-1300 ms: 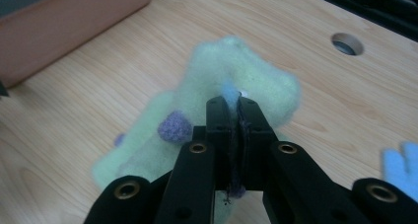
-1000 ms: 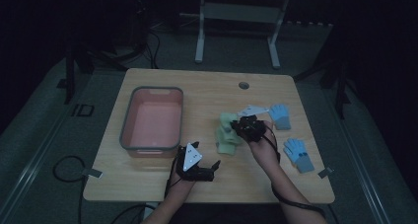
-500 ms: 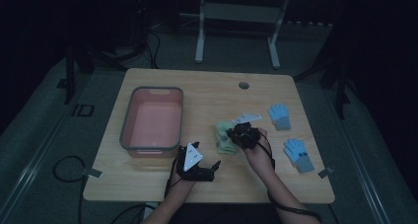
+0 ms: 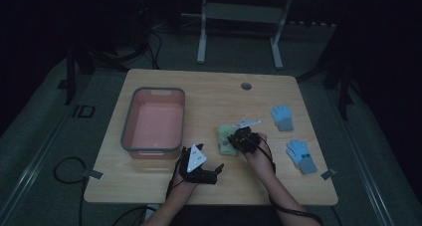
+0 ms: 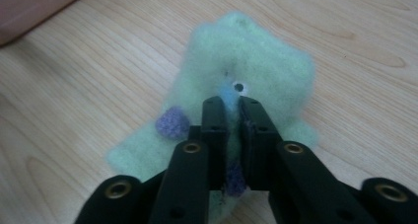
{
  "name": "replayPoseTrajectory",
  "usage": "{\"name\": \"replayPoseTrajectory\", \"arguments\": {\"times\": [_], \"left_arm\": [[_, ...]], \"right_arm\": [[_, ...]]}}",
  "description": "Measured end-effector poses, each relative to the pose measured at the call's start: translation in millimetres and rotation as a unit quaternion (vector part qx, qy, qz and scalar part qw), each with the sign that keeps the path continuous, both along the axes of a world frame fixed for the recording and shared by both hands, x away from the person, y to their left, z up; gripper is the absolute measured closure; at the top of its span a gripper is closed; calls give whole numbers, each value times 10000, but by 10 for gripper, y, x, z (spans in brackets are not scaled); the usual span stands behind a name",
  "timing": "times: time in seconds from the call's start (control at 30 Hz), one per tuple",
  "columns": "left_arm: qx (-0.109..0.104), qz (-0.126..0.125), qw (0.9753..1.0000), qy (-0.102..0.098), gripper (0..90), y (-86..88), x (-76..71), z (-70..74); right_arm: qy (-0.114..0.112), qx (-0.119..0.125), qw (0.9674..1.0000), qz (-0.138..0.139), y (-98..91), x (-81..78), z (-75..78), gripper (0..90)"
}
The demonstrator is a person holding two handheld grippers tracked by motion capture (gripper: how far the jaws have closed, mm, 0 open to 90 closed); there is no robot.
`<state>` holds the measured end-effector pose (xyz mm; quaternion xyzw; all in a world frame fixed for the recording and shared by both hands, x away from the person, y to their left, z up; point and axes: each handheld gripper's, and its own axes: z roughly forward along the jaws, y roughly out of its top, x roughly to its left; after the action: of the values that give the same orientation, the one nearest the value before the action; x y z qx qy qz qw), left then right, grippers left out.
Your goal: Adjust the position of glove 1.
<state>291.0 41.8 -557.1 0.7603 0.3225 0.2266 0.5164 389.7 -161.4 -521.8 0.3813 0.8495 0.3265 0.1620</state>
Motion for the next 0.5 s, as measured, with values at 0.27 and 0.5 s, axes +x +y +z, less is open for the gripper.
{"name": "replayPoseTrajectory", "arguments": {"times": [0.27,0.5], "left_arm": [[429,-549,9972,277,10,-117,39,34],[856,-1064,9906,-50,108,-284,162,158]], "right_arm": [[-158,331,9990,252,-208,-17,212,665],[-189,415,9979,467,-406,145,333,593]]}}
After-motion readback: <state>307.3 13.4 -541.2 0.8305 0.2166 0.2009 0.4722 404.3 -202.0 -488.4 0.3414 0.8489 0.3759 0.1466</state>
